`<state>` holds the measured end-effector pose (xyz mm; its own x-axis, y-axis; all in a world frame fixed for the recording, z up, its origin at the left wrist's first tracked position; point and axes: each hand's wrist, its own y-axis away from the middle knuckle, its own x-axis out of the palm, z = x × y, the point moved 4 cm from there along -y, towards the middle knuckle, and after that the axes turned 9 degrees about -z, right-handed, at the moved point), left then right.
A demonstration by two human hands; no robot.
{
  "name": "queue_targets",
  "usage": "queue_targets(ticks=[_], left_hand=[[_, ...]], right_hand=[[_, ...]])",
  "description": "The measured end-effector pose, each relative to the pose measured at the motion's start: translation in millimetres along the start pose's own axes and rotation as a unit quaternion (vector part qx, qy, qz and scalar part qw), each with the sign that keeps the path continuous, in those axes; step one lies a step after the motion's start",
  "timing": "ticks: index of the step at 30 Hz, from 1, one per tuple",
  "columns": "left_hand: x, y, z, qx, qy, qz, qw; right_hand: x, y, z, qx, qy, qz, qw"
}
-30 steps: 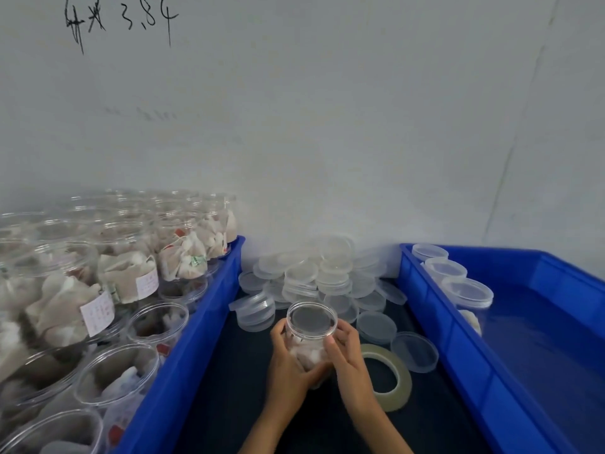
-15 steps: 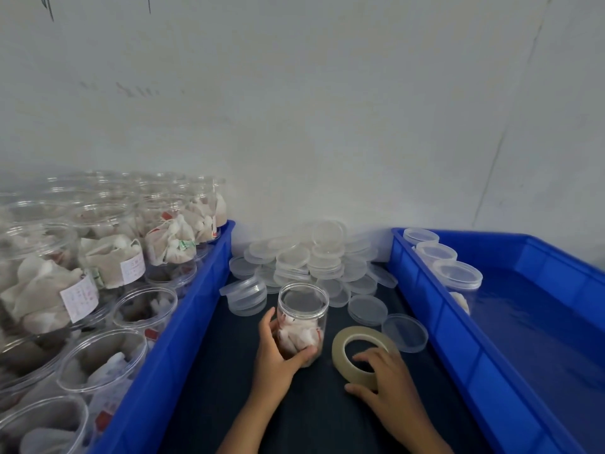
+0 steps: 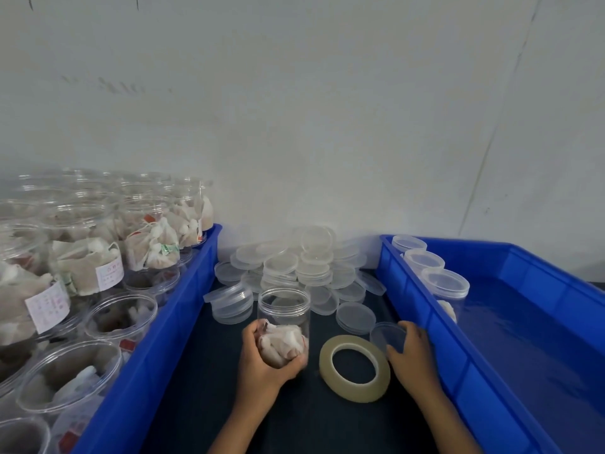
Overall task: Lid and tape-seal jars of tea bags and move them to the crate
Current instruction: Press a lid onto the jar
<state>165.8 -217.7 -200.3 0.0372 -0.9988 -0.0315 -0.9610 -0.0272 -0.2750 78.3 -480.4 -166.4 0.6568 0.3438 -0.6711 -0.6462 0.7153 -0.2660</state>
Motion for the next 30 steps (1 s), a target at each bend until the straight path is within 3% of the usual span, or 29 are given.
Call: queue_targets(ticks=[5,10,14,23,27,30], left_hand=[[-3,0,-2,-0.012,0.036,-0.01,0.999],[-2,2,-4,-0.013,0.062,-0.002,0.998],[-1,-1,-3,-0.008,0.083,-0.004,0.997],[-2,0,-4,-0.002,0.094,-0.008,0.996],[-2,0,-2,-0.005,0.089,0.003,0.996],[-1,-1,-3,-0.007,0.081,0.01,0.997]], right_hand=[[8,-13,16,-0.074,0.193,0.058,0.977],[15,-30,21,-0.066,0.273,0.263,0.923],[17,-34,28,-0.062,0.355,0.328,0.873],[20,-41,34,-0.102,0.424,0.272,0.858],[7,-39,49,-0.148,0.472,0.151,0.856],[-3,-31,70,-0.198,0.407,0.037,0.891]])
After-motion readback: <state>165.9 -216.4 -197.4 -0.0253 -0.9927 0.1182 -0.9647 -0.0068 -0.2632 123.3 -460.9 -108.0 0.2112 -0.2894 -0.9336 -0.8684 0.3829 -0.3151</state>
